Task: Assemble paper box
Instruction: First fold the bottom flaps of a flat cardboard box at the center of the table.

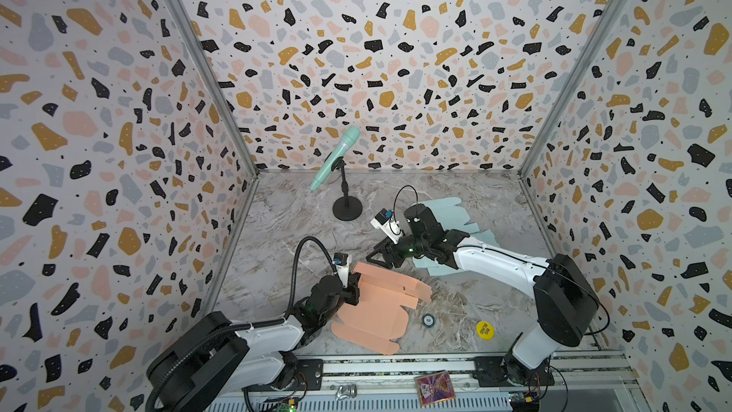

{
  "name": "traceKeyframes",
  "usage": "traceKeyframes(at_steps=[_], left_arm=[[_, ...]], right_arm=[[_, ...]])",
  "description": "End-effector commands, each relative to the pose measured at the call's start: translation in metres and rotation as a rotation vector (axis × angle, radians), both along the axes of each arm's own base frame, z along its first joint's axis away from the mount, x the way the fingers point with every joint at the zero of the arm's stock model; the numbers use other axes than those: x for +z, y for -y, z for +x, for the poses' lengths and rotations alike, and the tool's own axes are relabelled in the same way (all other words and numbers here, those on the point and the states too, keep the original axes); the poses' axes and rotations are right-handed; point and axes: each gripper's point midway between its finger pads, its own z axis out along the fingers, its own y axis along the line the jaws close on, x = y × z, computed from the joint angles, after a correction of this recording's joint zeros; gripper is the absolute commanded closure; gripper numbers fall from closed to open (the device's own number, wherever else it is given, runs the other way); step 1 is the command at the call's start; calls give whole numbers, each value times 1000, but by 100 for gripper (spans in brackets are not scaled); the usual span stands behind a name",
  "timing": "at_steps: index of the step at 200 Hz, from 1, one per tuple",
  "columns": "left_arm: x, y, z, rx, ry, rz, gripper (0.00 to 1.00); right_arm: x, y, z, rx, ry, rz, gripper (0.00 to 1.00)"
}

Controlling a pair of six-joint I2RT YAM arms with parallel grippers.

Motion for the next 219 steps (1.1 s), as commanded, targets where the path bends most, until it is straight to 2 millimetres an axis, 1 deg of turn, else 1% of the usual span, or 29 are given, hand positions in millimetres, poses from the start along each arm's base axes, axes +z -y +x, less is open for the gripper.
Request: traceKeyframes(at_steps=[1,8,35,54,78,102,130,153,171,204,219], left_arm=[[26,9,8,-3,77,-61,85],[28,8,7,-3,81,-65,85],[32,2,5,9,94,-54,85],[34,-4,4,22,108,-32,85],[35,-5,6,24,111,3,85],[37,-8,4,35,127,-17,85],[35,-8,4,32,127,-8,86],[35,-11,3,41,136,-23,86],[35,-9,3,34,138,-24,86],[35,-6,5,27,141,-21,86],[35,-5,6,24,143,-19,86]], right_arm=[[10,-1,3,-10,-1,37,46],[10,-1,4,-16,-1,40,46],[1,1,5,-47,-21,28,46],[-1,1,6,-52,-29,35,46],[-1,0,7,-60,-26,25,46],[0,-1,9,-65,-30,21,46],[7,-2,11,-70,-29,32,47],[6,-4,13,-72,-35,25,47],[0,-5,14,-75,-47,14,47],[-7,-8,10,-62,-66,11,47],[-13,-9,9,-63,-80,5,47]])
